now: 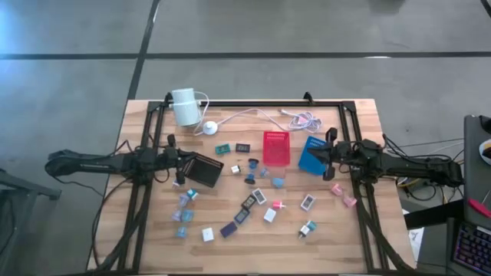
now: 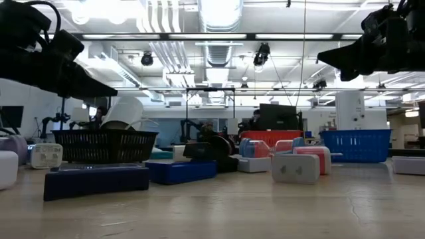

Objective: Pick & Place Office items
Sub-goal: Put the right light blue hourglass into the blue bin

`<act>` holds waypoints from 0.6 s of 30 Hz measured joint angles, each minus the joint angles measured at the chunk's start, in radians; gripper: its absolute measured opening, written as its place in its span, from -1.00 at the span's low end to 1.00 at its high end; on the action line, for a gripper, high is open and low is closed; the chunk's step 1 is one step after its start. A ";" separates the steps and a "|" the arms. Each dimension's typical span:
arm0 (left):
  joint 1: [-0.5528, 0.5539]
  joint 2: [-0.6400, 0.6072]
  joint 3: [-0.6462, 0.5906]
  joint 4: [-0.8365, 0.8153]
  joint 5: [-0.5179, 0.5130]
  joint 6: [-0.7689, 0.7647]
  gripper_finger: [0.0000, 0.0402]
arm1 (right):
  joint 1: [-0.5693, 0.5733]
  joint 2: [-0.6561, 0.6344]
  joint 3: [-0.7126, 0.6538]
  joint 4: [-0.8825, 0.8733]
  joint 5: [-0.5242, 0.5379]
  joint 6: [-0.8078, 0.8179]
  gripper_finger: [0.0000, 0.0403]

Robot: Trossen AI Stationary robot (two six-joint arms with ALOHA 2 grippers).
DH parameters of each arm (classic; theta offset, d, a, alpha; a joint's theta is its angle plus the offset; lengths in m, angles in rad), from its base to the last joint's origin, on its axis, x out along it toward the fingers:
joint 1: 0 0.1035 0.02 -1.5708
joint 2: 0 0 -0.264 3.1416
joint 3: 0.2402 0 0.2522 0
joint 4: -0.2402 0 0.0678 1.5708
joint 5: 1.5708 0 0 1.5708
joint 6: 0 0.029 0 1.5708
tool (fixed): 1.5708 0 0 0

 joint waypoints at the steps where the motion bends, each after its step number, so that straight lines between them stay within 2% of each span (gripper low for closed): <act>1: 0.000 0.003 0.000 0.002 0.000 0.000 -0.97 | 0.000 0.003 0.000 0.000 0.000 0.000 -0.94; 18: 0.000 0.026 -0.001 0.006 -0.004 -0.001 -0.97 | 0.000 0.008 0.000 0.019 -0.001 -0.004 -0.94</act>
